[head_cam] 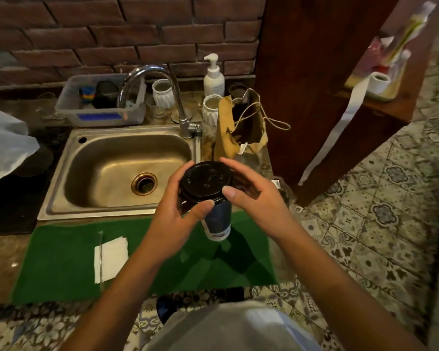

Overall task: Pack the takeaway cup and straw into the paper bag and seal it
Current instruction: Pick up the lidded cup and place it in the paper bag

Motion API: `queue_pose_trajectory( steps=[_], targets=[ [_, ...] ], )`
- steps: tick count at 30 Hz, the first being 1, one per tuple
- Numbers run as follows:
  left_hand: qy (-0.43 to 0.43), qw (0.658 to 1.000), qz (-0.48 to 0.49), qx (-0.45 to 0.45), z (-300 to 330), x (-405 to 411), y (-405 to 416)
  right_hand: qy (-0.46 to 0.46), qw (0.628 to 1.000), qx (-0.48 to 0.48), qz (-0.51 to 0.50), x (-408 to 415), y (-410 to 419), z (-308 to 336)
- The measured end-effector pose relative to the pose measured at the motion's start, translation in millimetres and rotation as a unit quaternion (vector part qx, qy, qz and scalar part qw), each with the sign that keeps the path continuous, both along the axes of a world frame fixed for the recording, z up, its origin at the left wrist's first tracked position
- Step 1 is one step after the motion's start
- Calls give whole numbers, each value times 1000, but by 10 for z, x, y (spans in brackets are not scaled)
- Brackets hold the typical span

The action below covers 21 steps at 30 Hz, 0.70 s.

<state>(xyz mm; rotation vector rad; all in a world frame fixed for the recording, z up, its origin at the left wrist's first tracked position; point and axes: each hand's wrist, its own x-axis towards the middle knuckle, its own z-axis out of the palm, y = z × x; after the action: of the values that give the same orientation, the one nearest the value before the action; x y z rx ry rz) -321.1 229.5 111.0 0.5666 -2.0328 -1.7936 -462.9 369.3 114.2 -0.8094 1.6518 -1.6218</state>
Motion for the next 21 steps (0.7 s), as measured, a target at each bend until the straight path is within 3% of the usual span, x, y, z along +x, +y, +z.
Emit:
queue_pose_trajectory(
  steps=[3, 6, 10, 14, 21],
  targets=[
    [-6, 999, 29, -15, 57, -97, 39, 74, 995, 39, -57, -273, 39, 56],
    [-9, 998, 60, -27, 83, -122, 5, 185, 966, 117, -141, -630, 10, -43],
    [-5, 996, 81, -37, 94, -123, -28, 301, 917, 219, -140, -957, -113, -249],
    [-11, 995, 88, -45, 46, -57, -86, 348, 884, 292, -107, -1113, -250, -412],
    [-24, 992, 109, -62, -29, 100, -235, 304, 930, 190, -78, -1082, -247, -379]
  ],
)
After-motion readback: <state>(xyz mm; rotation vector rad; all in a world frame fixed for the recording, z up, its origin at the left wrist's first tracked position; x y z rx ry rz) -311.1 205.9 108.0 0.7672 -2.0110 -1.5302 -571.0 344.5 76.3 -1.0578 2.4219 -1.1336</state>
